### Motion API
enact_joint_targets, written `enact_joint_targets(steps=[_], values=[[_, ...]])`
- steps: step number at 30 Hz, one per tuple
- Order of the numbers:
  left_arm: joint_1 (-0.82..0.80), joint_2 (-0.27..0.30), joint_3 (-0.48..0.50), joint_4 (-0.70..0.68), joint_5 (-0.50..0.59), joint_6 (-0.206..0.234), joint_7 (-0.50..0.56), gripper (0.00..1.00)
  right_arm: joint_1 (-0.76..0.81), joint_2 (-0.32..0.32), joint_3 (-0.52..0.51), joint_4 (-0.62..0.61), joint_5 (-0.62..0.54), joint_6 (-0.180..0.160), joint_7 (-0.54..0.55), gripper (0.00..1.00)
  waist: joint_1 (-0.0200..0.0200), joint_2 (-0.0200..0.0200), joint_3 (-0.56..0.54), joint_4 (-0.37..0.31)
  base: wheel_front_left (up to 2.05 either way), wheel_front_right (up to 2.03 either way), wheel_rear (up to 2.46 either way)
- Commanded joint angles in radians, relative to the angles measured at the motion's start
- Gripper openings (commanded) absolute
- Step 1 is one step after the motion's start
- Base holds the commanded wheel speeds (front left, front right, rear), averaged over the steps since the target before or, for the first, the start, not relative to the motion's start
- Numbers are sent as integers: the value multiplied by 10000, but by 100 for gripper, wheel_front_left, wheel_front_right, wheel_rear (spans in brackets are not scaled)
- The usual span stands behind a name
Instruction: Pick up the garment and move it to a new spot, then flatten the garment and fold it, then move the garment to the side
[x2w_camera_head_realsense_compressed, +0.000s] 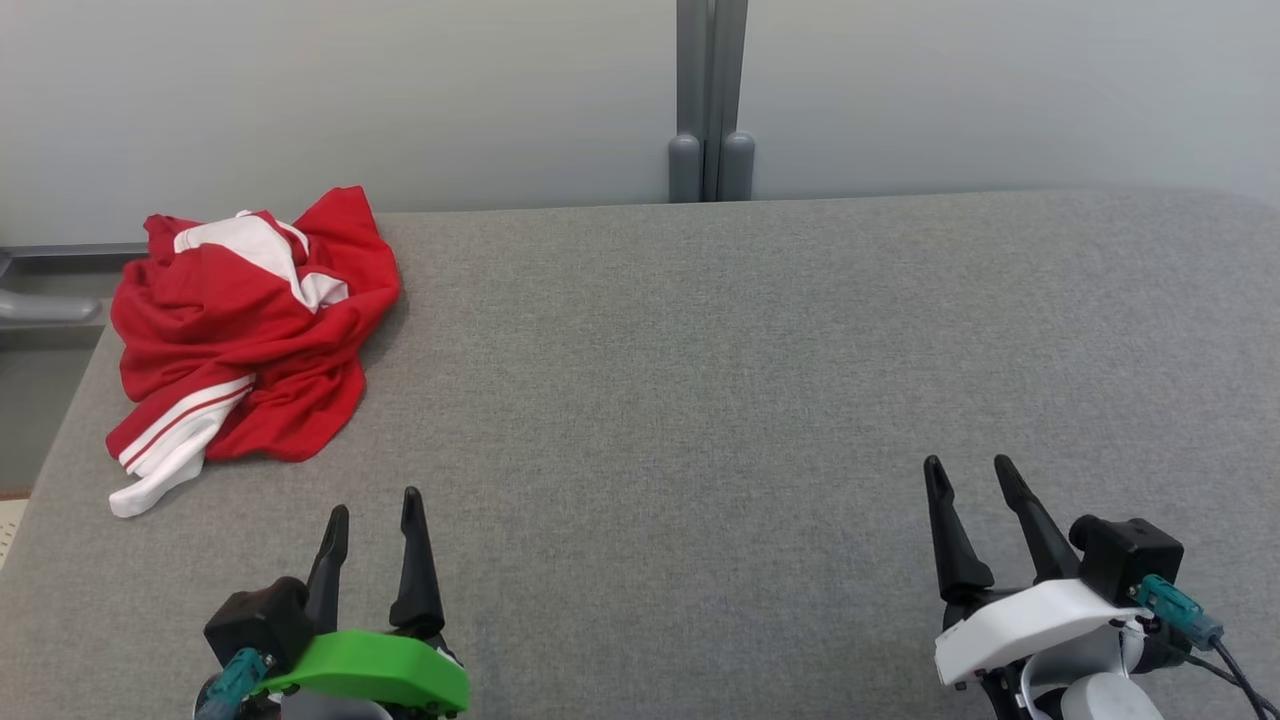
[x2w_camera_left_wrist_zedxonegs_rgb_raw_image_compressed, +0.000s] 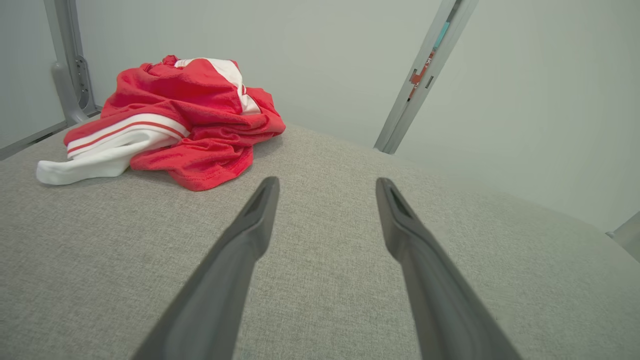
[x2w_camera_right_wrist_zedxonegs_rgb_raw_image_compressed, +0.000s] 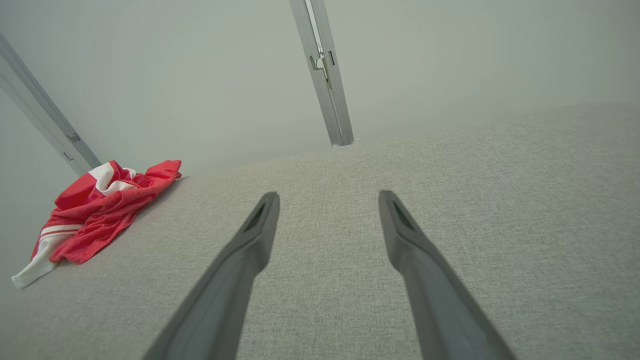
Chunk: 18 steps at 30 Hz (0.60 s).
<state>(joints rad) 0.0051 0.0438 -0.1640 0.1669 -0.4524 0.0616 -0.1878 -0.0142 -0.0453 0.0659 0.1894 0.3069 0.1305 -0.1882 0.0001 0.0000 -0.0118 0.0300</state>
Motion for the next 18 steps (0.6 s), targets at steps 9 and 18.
enact_joint_targets(steps=[9, 18], values=[[129, 80, -131, 3, 772, 147, -282, 100, -61, -57, 59, -91, -1008, 3, -282, 100, 0, 0, 14, -3, 0, 0, 0], [250, 85, -230, -67, 1320, 265, -456, 100, 21, -59, 104, -126, -1791, 3, -467, 100, -1, 0, 4, -7, 0, 0, 0]])
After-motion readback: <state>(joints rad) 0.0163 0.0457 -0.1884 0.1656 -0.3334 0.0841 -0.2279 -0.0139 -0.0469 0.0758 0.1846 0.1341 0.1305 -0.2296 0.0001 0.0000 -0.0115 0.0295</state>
